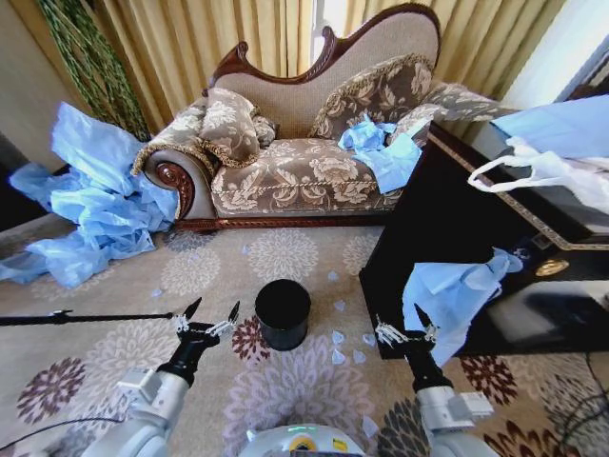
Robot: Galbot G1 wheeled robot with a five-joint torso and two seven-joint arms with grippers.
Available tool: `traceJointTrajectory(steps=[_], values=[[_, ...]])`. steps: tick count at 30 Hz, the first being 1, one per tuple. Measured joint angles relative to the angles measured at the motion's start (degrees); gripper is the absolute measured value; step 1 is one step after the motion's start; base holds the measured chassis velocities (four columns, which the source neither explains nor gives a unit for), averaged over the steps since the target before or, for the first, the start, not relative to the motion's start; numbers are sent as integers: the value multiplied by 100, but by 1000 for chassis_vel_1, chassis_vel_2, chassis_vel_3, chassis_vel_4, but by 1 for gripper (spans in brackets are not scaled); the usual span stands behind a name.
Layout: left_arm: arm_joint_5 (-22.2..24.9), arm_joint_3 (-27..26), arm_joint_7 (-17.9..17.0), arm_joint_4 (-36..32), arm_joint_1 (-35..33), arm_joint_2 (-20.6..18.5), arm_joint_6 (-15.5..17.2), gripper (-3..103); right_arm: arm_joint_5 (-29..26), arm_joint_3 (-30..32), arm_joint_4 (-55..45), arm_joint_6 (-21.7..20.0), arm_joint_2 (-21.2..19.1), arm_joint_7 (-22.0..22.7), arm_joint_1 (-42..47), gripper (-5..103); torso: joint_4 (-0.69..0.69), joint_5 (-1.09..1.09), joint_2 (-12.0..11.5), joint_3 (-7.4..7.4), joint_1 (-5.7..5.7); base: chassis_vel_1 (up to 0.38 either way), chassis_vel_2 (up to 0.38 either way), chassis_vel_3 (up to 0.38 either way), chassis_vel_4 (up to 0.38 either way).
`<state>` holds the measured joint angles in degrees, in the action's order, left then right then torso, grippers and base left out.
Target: Place a garbage bag over the trash bin.
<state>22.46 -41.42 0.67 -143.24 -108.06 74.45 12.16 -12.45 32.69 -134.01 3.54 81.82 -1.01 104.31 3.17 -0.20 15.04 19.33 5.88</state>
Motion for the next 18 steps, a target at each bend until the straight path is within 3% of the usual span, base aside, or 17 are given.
traceJointTrajectory(steps=[18], values=[[133,19,-6,0,12,-20,55,100,11,-15,22,27,6,-8,-13,100,0,0,0,0,0,0,0,0,0]])
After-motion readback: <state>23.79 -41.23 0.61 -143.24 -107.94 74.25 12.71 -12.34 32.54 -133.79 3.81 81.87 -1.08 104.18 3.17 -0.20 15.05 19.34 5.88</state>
